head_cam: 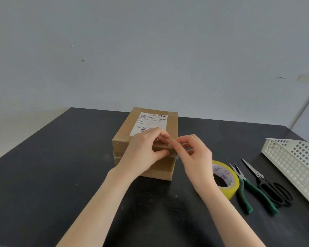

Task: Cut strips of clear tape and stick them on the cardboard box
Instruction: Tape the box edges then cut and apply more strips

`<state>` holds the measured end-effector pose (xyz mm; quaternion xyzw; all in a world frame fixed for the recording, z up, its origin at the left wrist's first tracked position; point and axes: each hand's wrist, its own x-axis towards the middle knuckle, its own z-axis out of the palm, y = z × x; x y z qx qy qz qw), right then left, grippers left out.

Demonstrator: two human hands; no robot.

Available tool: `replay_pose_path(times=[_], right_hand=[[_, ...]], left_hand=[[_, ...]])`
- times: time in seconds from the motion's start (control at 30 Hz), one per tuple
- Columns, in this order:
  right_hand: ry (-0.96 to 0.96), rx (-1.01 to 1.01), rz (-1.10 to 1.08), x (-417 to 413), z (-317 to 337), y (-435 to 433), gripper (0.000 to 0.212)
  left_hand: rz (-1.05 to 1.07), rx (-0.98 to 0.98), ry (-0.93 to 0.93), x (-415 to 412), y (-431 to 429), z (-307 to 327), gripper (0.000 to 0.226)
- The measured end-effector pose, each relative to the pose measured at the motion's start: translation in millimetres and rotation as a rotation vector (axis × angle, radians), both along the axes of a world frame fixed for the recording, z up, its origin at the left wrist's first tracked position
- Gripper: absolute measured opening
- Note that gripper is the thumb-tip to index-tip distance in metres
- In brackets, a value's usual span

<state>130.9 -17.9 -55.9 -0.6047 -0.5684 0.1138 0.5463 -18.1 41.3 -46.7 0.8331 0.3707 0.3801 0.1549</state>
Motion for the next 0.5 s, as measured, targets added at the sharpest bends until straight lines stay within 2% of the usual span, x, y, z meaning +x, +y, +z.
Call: replay_pose_path(times=[0.2,0.4,0.5], right_hand=[[-0.022,0.003,-0.024,-0.2,-1.1,1.8,0.007],[0.000,-0.008,-0.024,-0.2,1.0,4.0,0.007],[0.010,-0.016,-0.023,-1.4,3.8,4.2,0.008]], left_hand=[[0.008,0.038,-0.025,-0.2,-0.1,-3.9,0.034],[0.001,0.004,0.010,-0.3,-1.5,0.4,0.070],[-0.003,-0.015,0.002,-0.8,-0.9,3.6,0.077]])
